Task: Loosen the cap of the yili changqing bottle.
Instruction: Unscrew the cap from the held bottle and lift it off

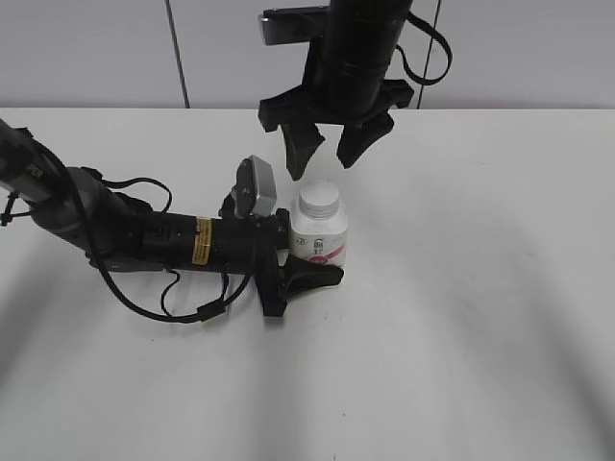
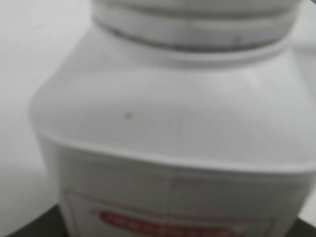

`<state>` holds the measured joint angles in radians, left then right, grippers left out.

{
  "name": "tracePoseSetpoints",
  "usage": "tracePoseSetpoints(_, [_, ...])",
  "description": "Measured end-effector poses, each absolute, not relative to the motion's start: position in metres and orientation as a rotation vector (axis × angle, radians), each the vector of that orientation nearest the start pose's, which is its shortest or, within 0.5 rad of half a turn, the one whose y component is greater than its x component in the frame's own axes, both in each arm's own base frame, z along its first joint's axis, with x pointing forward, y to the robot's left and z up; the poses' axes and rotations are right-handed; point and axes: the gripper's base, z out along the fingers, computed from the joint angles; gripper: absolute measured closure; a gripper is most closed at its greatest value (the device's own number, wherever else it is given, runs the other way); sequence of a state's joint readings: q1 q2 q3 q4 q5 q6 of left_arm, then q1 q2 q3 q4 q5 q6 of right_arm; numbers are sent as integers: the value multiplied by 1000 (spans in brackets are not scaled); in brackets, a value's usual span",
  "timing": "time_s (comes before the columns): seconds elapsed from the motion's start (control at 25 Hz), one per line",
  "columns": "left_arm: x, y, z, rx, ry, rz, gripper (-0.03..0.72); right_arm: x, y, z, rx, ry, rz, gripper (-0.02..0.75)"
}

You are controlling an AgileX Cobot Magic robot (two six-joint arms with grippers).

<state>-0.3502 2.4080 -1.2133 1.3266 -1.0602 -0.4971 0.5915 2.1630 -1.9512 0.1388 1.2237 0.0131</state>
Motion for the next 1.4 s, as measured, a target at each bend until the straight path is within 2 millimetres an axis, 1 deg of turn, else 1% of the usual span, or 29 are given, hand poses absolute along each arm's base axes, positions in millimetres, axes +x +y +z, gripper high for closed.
tracePoseSetpoints(0.2, [353,-211,38,1365,1533,-973,286,374,270,238,-698,2889,363,219])
tracePoseSetpoints(0.36, [353,-211,38,1366,1533,-974,286,372,269,231,-680,2922,357,219])
tracePoseSetpoints(0.64, [353,-211,38,1363,1536,-975,286,370,268,227,-627,2953,346,219])
tracePoseSetpoints(1.28, [354,-211,38,1360,1538,-975,286,369,268,220,-599,2984,355,219])
tracePoseSetpoints(1.4, [354,-211,38,1360,1538,-975,286,369,268,220,-598,2985,356,242])
